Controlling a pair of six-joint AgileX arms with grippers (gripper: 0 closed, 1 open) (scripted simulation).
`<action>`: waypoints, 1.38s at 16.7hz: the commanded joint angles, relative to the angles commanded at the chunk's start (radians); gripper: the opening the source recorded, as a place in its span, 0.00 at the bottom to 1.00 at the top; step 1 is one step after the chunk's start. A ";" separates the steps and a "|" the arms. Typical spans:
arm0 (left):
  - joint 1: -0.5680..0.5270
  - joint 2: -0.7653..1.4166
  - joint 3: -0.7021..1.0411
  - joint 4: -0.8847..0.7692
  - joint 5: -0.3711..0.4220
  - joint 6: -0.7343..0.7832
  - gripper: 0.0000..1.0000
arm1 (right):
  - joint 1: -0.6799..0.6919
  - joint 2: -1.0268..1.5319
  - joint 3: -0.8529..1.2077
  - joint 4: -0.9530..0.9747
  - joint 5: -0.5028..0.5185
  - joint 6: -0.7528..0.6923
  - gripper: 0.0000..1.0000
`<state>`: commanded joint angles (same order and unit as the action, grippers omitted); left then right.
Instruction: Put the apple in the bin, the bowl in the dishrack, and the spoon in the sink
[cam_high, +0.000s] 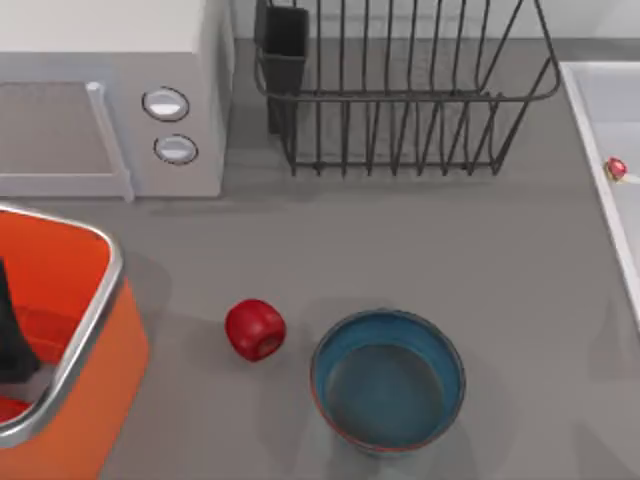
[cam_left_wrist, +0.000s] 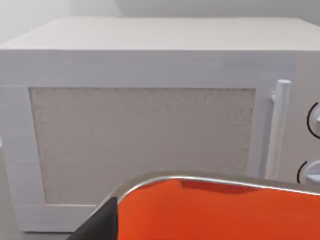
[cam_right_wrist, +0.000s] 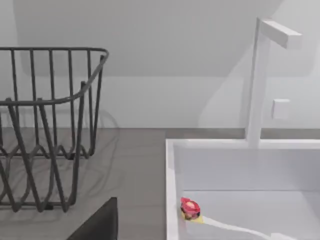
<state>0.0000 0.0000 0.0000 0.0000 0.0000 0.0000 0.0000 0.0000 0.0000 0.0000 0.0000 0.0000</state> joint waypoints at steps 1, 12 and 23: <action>0.000 0.000 0.000 0.000 0.000 0.000 1.00 | 0.000 0.000 0.000 0.000 0.000 0.000 1.00; -0.137 0.479 0.397 -0.295 0.000 0.040 1.00 | 0.000 0.000 0.000 0.000 0.000 0.000 1.00; -0.438 1.501 1.242 -0.931 0.010 0.169 1.00 | 0.000 0.000 0.000 0.000 0.000 0.000 1.00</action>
<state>-0.4383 1.5006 1.2424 -0.9315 0.0096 0.1685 0.0000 0.0000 0.0000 0.0000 0.0000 0.0000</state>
